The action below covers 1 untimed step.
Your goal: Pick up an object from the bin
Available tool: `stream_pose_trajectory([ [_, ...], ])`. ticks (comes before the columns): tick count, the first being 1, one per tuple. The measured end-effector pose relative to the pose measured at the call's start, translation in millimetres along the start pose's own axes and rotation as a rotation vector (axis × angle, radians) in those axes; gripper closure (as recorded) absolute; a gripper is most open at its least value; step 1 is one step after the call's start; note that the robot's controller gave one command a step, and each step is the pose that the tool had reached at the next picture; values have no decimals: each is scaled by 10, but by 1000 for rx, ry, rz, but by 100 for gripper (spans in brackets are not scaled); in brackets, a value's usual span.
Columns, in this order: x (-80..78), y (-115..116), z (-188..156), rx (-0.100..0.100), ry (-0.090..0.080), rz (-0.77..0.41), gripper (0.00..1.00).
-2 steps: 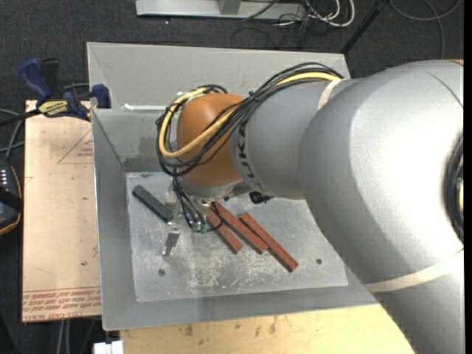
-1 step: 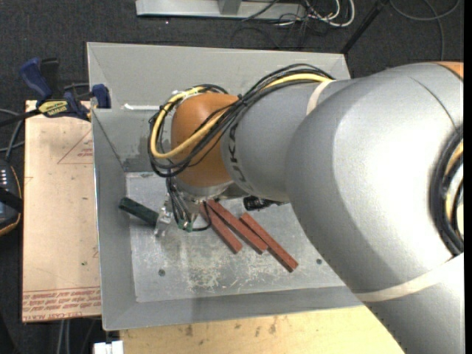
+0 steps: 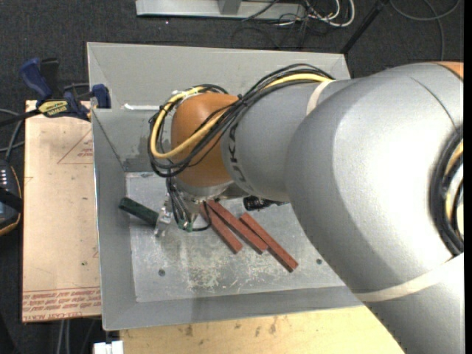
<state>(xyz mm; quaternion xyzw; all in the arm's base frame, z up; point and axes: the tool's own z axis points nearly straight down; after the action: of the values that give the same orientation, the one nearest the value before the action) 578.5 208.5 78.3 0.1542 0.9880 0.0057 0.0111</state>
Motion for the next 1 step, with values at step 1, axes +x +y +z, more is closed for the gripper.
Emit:
stream_pose_trajectory([
  [1, 19, -14, -35, 6, 9, 0, 100],
])
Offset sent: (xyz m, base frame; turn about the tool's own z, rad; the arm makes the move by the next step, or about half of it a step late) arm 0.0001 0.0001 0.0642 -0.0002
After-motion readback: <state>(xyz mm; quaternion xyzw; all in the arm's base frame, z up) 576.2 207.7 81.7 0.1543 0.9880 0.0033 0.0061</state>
